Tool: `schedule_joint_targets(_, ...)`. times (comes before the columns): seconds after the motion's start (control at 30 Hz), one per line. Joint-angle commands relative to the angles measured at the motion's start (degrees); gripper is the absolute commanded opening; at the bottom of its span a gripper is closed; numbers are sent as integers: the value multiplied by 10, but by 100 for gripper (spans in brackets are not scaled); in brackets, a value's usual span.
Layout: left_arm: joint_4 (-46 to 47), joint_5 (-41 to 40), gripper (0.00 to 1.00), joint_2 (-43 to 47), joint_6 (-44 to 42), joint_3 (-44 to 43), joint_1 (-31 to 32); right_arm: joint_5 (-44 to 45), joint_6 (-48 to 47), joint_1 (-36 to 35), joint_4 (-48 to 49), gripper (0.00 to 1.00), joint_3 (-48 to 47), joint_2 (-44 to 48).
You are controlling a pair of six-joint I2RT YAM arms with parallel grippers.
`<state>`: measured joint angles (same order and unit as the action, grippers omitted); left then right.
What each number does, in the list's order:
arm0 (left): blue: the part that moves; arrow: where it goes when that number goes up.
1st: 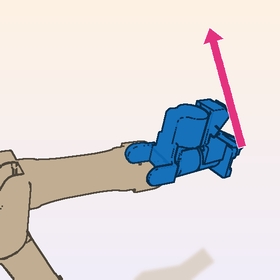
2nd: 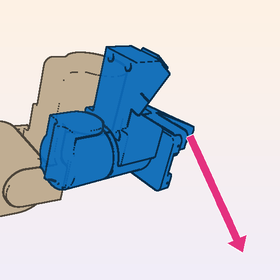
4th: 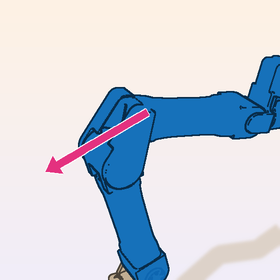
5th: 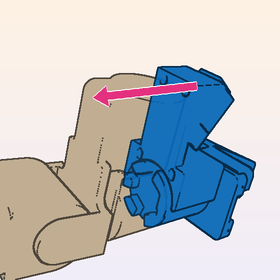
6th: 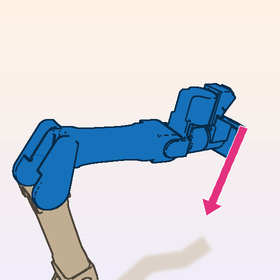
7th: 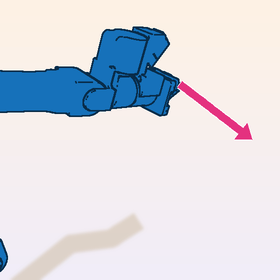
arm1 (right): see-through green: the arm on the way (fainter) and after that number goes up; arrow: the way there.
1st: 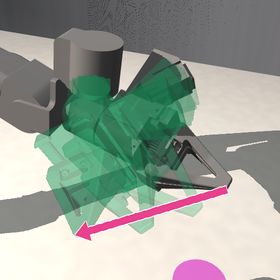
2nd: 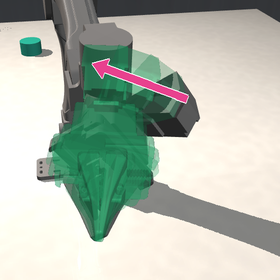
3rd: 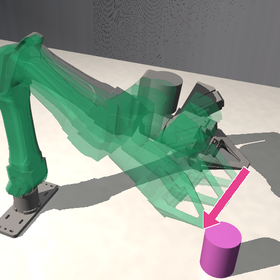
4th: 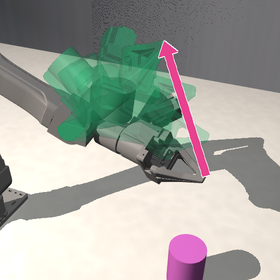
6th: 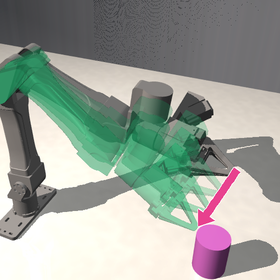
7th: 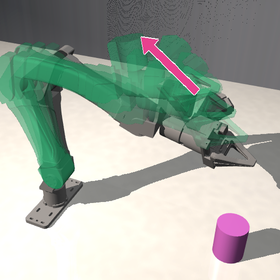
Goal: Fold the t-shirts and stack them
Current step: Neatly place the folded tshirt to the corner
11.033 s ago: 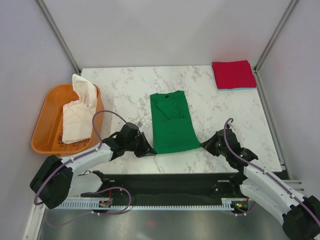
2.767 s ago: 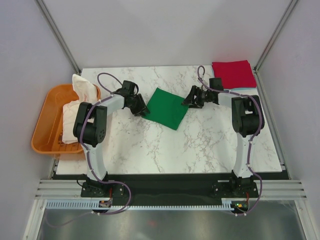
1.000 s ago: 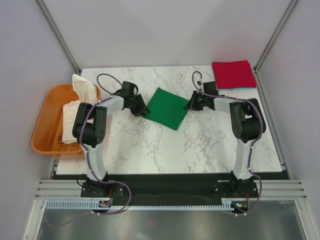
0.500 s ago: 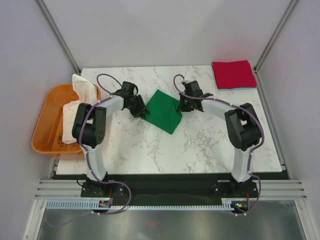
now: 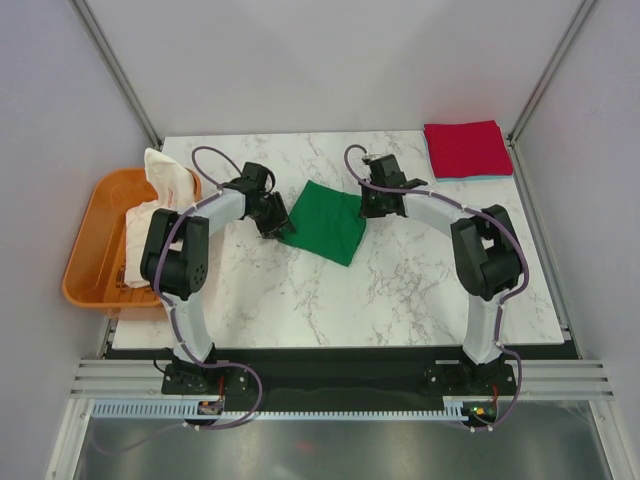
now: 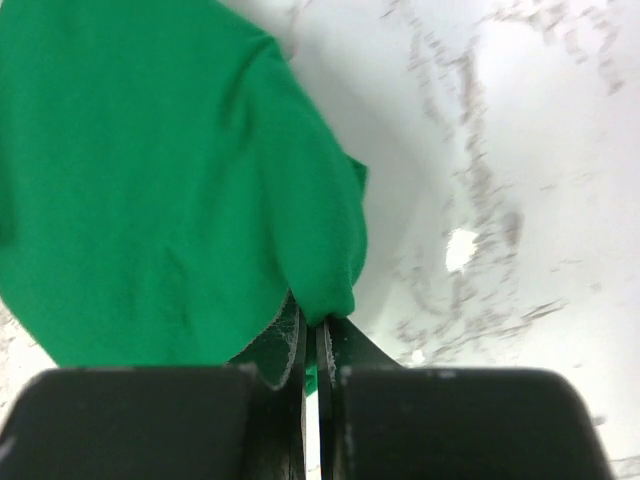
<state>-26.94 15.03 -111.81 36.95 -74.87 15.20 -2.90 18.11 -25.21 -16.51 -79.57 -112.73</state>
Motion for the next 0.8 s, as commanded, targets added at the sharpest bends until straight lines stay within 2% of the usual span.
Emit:
schedule_joint_targets(0.0,-39,-16,50,55,-30,-12,1,-18,-34,38,-9,0,-38,-20)
schedule_joint_targets(0.13,-45,5,50,93,-40,-7,2,-78,-47,81,-10,0,-48,-47)
schedule_joint_targets(0.33,-45,45,50,135,-49,13,3,-97,-78,100,-7,0,-64,-67)
schedule_joint_targets(0.5,-46,73,50,172,-57,38,6,-65,-136,108,-27,0,-121,-80)
schedule_joint_targets(0.57,-45,81,50,184,-61,48,6,-47,-154,107,-61,0,-172,-91)
schedule_joint_targets(0.77,-45,128,51,228,-85,82,8,50,-234,112,-115,0,-258,-103)
